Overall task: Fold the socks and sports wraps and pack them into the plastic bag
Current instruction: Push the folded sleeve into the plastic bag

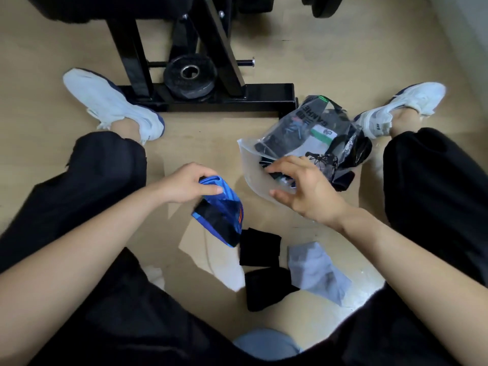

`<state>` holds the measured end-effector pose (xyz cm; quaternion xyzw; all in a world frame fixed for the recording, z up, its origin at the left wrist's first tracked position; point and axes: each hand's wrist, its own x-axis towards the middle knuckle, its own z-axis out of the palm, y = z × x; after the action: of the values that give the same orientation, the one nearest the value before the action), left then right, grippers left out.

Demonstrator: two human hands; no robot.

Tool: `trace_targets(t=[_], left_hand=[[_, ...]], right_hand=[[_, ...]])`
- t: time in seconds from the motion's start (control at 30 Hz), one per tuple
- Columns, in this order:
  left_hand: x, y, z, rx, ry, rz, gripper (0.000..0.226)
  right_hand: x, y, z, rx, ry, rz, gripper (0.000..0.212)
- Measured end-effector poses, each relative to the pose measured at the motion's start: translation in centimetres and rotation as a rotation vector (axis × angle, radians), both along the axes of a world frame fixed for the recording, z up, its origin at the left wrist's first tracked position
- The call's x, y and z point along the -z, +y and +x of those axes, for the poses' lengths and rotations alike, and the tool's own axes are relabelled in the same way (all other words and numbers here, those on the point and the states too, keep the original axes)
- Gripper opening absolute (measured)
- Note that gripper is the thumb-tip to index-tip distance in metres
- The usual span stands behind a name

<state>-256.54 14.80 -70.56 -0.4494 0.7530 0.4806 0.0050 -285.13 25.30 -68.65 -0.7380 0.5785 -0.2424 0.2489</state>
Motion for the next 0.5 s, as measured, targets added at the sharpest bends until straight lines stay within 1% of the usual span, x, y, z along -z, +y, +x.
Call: trace_targets(t=[0.03,0.07,0.13,0.17,0.2,0.3,0.33,0.37,0.43,0.47,0.5], left_hand=[[-1.5,0.8,-0.2,0.011,0.028,0.013,0.03],[-2.9,1.7,-0.5,0.027,0.059,0.013,0.029],[-5.0,3.5,-1.0,0.036,0.126,0.003,0.018],[-5.7,4.3,-1.1,0.022,0.171,-0.002,0.016],[-6.3,5.0,-1.1,-0.004,0.216,-0.005,0.018],[-6.9,6.4,-0.4,-0.178,0.355,0.022,0.044],[-6.9,6.7,-0.1,-0.256,0.393,0.046,0.047],[-6.8,6.9,0.2,-0.334,0.429,0.069,0.043],[-6.7,7.4,0.5,-0.483,0.479,0.1,0.021],[-6.6,7.6,0.6,-0.544,0.49,0.11,0.014],[-6.5,7.6,0.7,-0.595,0.498,0.12,0.014]], right_hand=[[0.0,0.5,0.7,-0.024,-0.033,0.058,0.053],[-0.1,0.9,1.5,-0.051,-0.063,0.118,0.061],[0.2,1.9,2.6,-0.092,-0.116,0.286,0.073],[0.4,2.4,3.0,-0.1,-0.148,0.378,0.075],[0.7,2.9,3.2,-0.104,-0.187,0.453,0.073],[1.5,3.6,2.4,-0.083,-0.272,0.556,0.048],[1.4,3.8,1.7,-0.077,-0.287,0.573,0.039],[1.3,3.9,0.9,-0.082,-0.29,0.587,0.029],[1.1,4.2,-0.4,-0.101,-0.273,0.595,0.013],[1.0,4.3,-0.9,-0.096,-0.263,0.597,0.007],[0.9,4.4,-1.2,-0.075,-0.253,0.594,0.005]])
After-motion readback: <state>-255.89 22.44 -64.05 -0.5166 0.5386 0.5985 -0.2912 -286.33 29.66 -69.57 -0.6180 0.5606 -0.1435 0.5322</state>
